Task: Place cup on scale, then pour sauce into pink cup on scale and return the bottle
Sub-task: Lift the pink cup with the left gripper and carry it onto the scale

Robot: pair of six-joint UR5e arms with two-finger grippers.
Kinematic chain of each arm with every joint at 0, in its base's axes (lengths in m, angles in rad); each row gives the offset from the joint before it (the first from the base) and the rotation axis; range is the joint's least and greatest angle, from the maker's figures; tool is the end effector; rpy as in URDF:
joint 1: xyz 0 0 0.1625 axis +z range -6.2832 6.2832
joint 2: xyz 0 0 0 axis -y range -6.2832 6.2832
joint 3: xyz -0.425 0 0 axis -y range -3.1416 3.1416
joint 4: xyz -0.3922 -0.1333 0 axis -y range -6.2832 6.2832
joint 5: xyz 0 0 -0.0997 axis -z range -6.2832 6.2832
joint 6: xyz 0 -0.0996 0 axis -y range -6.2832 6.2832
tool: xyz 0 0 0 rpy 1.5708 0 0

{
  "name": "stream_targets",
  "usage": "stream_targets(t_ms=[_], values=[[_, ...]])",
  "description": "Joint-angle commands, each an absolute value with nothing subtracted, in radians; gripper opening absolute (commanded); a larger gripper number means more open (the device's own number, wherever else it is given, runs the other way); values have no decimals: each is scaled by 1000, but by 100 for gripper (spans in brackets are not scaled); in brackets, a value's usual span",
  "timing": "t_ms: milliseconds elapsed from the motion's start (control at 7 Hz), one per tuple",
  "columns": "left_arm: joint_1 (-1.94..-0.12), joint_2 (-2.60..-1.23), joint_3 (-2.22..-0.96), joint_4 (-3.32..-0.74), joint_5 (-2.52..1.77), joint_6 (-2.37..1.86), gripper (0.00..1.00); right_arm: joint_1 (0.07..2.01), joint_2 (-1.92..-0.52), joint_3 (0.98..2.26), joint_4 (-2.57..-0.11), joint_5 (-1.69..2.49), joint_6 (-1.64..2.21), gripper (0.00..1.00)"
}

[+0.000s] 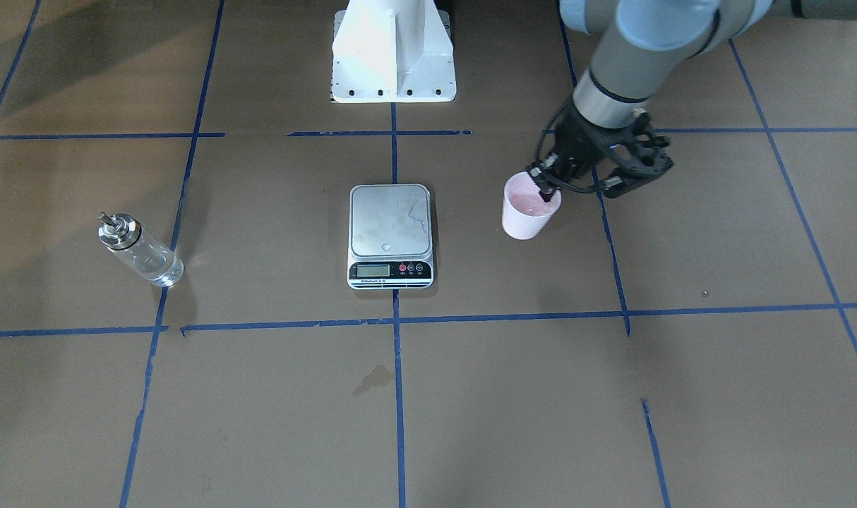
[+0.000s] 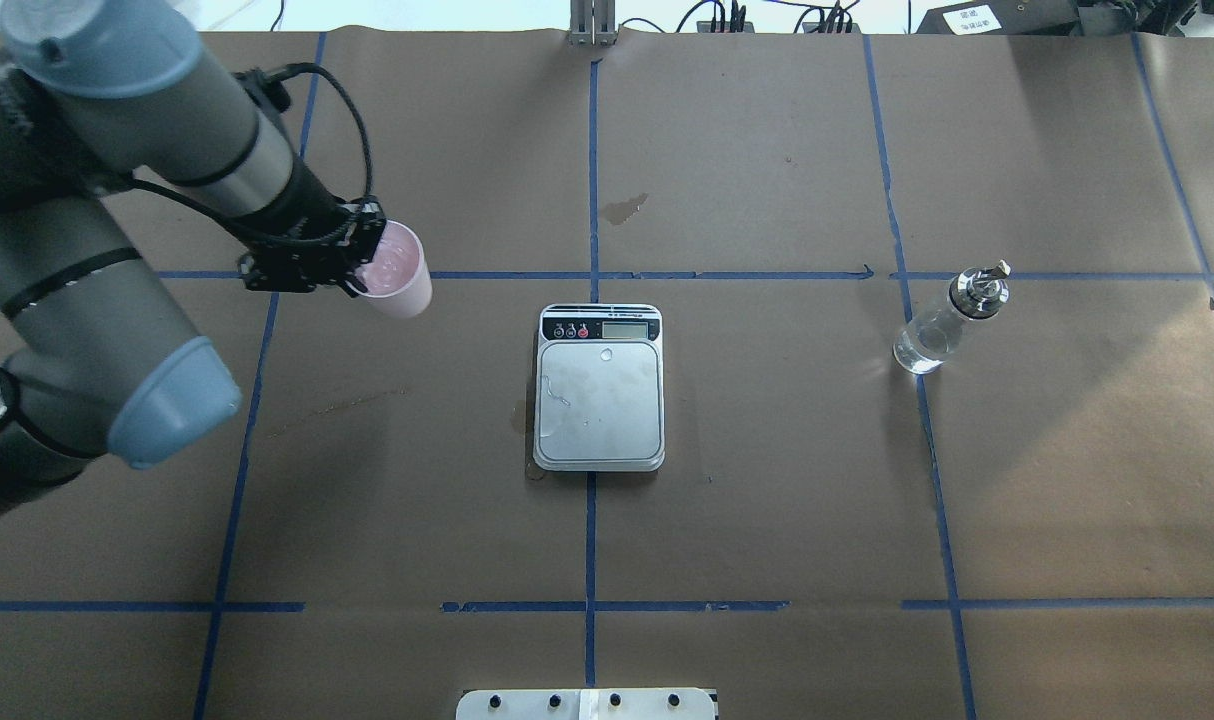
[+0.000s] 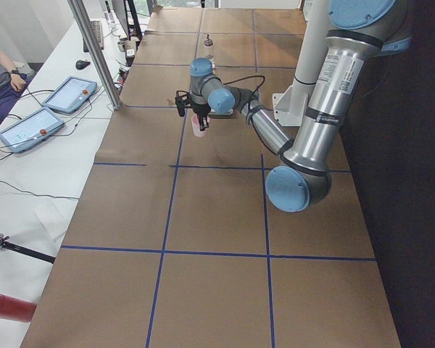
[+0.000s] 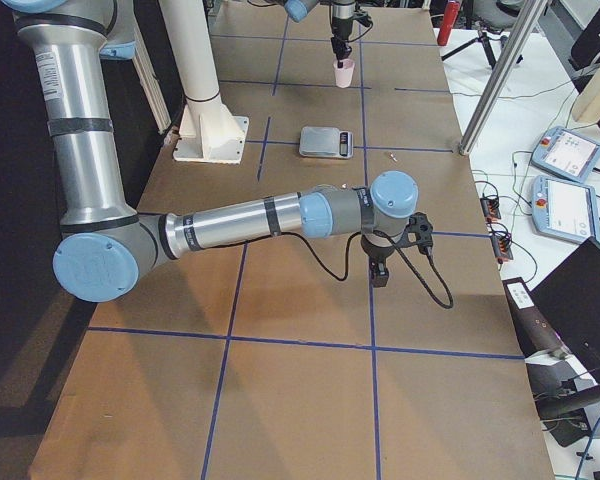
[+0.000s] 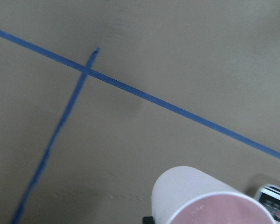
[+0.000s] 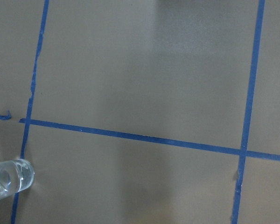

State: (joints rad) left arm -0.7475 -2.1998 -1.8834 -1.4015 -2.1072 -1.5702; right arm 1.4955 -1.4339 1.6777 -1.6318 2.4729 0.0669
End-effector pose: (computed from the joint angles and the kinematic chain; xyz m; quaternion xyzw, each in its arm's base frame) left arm 0.3928 -0.4765 0.1808 -0.0958 0.4278 -0.2330 0.8681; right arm 0.0138 -0.5505 0.5314 0.0511 -0.4388 -0.0435 0.8961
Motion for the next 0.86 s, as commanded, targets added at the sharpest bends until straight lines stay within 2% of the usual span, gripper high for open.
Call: stream_targets(t_ms=[0,286,714], values=[[-567,-2327,-1757,-1512,-1996,-1817,0,1496,-1434,1674,-1628,2471,60,100],[-543,-2379,-1653,-1575,-1983,-1847,0,1496,-1439,1674,-1628,2470,67,100],[-517,-2387,-1595,-1618,-1983,-1841,0,1496,-1430,1670,-1628,2471,96,100]])
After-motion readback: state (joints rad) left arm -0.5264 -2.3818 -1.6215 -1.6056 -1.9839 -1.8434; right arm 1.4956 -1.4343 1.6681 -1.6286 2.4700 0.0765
